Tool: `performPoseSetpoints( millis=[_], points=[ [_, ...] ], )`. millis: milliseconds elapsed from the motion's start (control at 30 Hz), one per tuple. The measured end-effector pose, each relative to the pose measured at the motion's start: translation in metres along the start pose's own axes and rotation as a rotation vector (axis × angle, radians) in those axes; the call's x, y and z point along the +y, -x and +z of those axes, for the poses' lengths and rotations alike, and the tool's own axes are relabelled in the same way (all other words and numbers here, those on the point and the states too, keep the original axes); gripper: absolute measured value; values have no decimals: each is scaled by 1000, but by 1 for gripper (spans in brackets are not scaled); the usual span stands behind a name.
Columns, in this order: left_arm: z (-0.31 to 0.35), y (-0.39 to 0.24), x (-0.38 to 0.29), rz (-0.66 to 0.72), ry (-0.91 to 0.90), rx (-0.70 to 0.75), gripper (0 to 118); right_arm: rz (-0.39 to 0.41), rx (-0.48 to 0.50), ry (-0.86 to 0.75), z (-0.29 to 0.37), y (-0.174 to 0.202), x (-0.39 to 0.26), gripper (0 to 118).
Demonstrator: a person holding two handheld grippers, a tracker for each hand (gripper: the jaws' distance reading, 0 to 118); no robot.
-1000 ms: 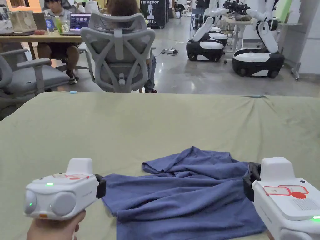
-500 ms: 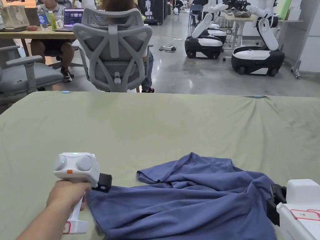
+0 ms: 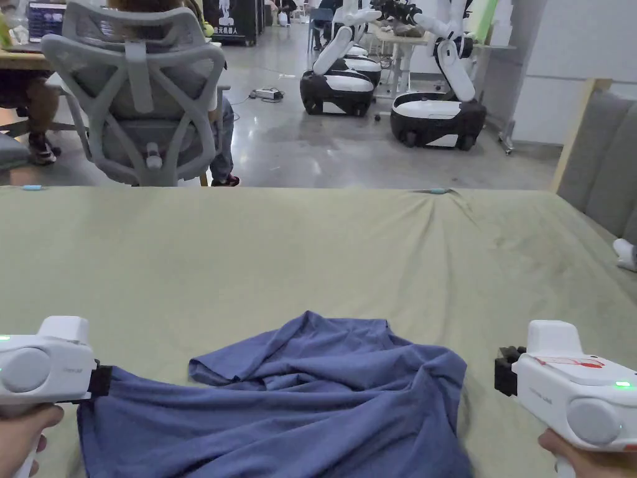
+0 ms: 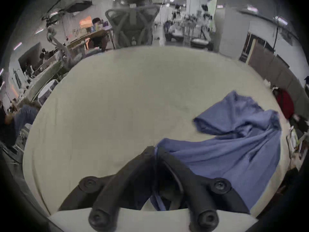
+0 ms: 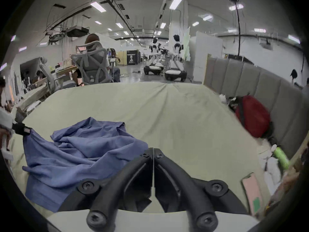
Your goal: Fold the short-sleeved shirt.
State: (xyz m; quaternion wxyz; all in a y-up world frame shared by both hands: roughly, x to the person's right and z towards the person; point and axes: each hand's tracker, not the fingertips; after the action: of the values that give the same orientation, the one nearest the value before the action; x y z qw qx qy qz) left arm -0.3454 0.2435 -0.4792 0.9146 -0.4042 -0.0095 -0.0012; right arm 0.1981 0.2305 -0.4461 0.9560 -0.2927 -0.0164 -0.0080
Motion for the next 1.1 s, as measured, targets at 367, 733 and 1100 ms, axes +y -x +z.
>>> performPoseSetpoints(
  millis=[367, 733, 1100],
  points=[
    [-3, 6, 8, -17, -8, 16, 0, -182, 261, 296, -118, -6, -23, 39],
    [30, 0, 56, -196, -160, 156, 0, 67, 110, 2, -3, 18, 67, 11],
    [122, -6, 170, -223, -487, 283, 0, 248, -158, -443, 105, 55, 221, 12]
  ],
)
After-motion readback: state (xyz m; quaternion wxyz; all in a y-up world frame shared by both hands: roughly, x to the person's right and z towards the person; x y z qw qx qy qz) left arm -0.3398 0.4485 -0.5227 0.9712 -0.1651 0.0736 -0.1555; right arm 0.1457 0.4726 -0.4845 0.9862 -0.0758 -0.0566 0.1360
